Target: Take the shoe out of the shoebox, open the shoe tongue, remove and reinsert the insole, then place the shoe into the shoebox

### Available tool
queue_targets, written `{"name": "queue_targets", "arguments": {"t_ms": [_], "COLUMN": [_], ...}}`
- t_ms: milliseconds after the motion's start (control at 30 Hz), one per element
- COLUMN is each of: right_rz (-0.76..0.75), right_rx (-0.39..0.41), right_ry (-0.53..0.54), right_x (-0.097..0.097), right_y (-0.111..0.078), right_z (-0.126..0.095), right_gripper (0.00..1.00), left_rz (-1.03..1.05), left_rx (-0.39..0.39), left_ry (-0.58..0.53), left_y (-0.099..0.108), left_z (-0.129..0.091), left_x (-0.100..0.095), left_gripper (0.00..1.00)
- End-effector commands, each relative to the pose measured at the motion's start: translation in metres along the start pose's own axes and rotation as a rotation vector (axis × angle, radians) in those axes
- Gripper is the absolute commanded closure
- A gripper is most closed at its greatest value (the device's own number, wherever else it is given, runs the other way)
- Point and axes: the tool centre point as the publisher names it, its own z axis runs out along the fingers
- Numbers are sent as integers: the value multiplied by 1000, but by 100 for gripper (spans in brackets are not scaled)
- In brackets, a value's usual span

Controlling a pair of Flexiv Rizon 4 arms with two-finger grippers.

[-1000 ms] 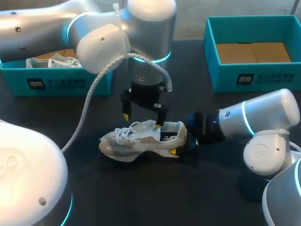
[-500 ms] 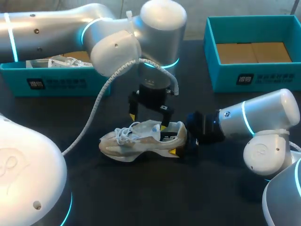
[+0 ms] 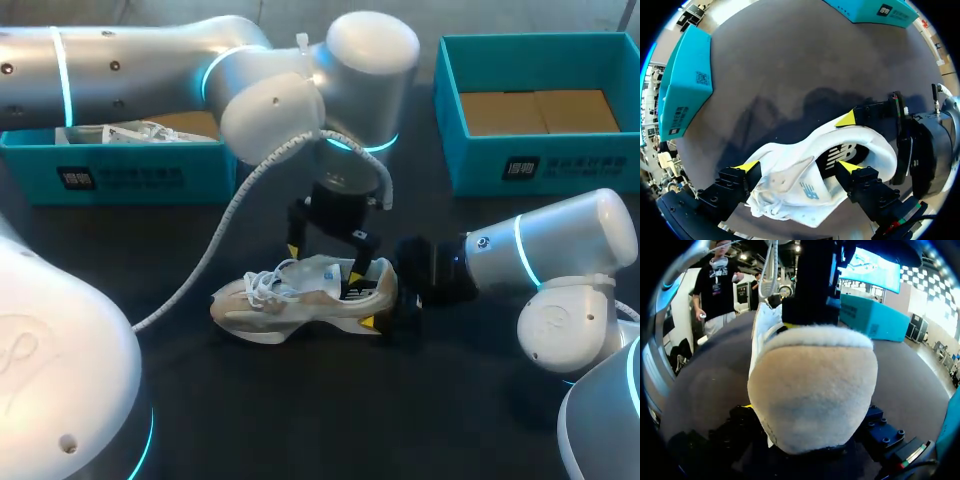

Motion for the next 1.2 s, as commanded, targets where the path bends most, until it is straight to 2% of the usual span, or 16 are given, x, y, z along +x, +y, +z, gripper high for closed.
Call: {"name": "queue_targets", "arguments": {"t_ms": [33, 400, 600, 867, 933, 1033, 1133, 1200], "right_rz": [1, 1, 1, 1, 1, 1, 1, 1], "right_rx": [8, 8, 8, 8, 8, 8, 8, 8], "right_ry": [-4, -4, -4, -4, -4, -4, -4, -4], "right_x": [2, 2, 2, 2, 2, 2, 2, 2], "right_y": [1, 1, 1, 1, 1, 1, 1, 1], "right_z": [2, 2, 2, 2, 2, 2, 2, 2], "right_gripper": [100, 100, 100, 100, 100, 100, 100, 100], "left_rz": [0, -34, -74, -96, -95, -77, -79, -82], "left_rx": [-14, -51, -95, -102, -124, -224, -255, -263], "left_ry": [-8, -39, -47, -51, -37, 12, 24, 26], "left_y": [-4, 8, 17, 28, 36, 45, 53, 57], "left_z": [11, 22, 10, -10, -21, -27, -31, -31], "left_x": [3, -23, -35, -44, -49, -49, -48, -47], "left_gripper": [0, 0, 0, 0, 0, 0, 0, 4]}}
